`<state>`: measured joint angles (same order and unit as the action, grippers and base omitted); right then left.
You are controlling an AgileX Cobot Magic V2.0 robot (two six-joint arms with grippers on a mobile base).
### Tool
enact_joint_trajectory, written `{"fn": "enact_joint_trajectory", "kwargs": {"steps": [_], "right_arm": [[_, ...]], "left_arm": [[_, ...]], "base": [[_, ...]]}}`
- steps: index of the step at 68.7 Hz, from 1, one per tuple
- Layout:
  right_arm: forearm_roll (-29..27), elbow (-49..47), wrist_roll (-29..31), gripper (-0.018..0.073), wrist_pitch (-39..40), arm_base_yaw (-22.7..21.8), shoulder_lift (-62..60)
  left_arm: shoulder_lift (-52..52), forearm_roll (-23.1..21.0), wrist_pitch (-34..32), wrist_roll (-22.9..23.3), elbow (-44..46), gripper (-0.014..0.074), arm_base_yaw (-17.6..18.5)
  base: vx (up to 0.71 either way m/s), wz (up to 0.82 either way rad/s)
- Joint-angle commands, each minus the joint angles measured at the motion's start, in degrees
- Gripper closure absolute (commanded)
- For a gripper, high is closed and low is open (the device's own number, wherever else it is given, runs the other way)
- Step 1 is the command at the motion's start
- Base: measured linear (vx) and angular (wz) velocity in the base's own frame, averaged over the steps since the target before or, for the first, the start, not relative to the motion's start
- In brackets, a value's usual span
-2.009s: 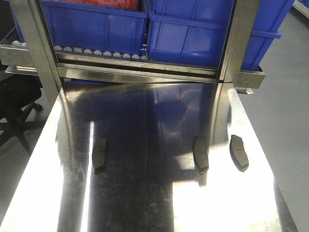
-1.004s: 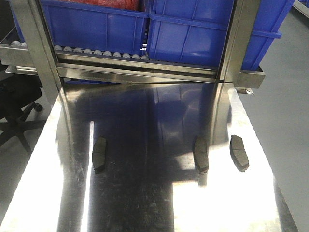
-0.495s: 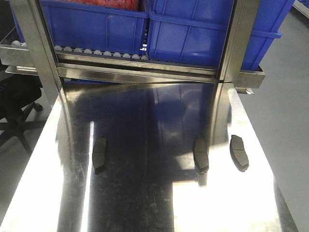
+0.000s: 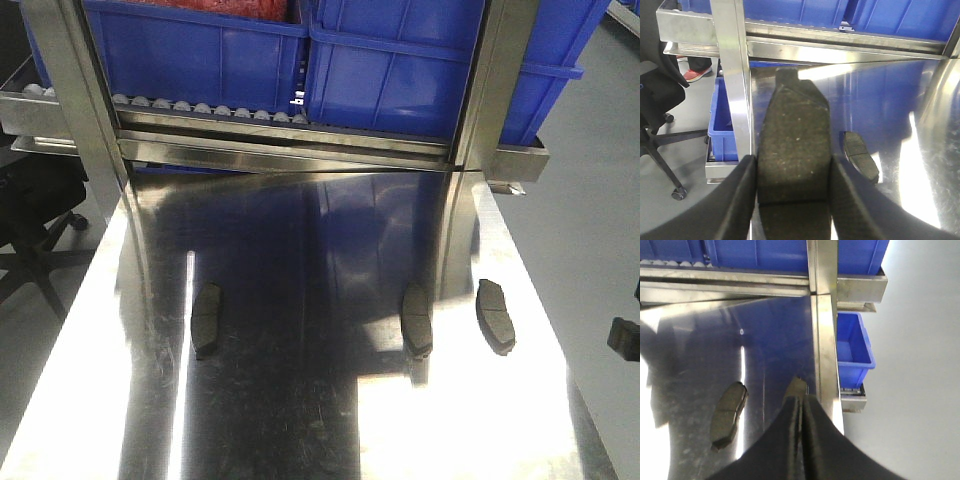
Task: Move and align brake pads A on conveyor
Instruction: 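Lower the right gripper onto the farthest brake pad and close on it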
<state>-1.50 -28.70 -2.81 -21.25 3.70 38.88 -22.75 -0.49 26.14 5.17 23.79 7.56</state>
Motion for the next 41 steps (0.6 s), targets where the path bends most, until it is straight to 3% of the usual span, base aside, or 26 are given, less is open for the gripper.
{"fn": "enact_joint_trajectory", "kwargs": {"steps": [1,14,26,41], "right_arm": [[1.2,-2.9,0.1,0.0486,1.0,0.0,1.2],[1.0,-7.7,0.1,0.0288,-8.2,0.0,5.2],[0.7,-11.9,0.2,0.0123,-10.5,0.0,10.8],[-0.3,-18.8,0.5,0.0083,-13.5,0.0,22.8]], "left_arm": [[-0.2,-0.1,-5.6,0.0,1.6,0.0603,0.1],[-0.2,-0.1,-5.6,0.0,1.6,0.0603,0.1],[-0.2,-0.1,-5.6,0.0,1.6,0.0603,0.1],[-0.2,-0.1,-5.6,0.0,1.6,0.0603,0.1]], "base": [[0.00,0.00],[0.00,0.00],[0.00,0.00],[0.00,0.00]]}}
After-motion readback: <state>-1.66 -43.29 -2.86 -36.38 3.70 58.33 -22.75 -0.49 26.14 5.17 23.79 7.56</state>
